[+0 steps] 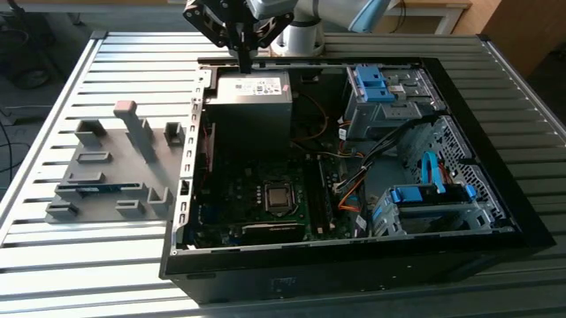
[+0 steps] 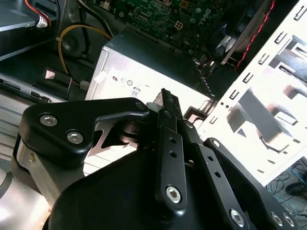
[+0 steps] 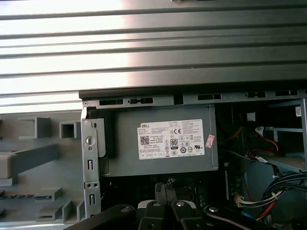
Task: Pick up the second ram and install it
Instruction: 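Reach for the second ram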
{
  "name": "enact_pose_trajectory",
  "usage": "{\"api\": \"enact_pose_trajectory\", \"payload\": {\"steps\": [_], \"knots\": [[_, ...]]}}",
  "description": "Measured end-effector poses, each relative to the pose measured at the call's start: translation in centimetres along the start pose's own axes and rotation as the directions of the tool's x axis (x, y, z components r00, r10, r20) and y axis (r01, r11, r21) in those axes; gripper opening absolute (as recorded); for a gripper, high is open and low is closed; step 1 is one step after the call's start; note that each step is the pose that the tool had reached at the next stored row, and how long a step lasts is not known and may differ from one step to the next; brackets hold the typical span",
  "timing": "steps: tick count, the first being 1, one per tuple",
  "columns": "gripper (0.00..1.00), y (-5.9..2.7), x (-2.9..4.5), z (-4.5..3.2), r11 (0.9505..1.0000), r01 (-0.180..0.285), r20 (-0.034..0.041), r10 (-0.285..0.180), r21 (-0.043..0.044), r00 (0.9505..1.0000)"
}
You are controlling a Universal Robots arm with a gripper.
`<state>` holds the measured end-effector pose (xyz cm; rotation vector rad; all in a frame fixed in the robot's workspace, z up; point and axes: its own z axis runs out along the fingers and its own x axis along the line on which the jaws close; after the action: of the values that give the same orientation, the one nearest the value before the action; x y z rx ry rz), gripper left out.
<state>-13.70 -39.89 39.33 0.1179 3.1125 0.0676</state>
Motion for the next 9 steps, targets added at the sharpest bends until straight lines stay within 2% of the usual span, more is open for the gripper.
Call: {"api": "enact_pose_trajectory", "payload": {"steps": [3, 4, 5, 9], "knots": [[0.11, -0.01, 0.11, 0.0, 1.0, 0.0, 0.0, 0.0, 0.0, 1.0], [0.11, -0.11, 1.43, -0.02, 1.0, 0.0, 0.0, 0.0, 0.0, 1.0], [0.11, -0.15, 1.97, -0.02, 1.0, 0.0, 0.0, 0.0, 0.0, 1.0], [0.11, -0.16, 2.07, -0.02, 1.0, 0.0, 0.0, 0.0, 0.0, 1.0]]}}
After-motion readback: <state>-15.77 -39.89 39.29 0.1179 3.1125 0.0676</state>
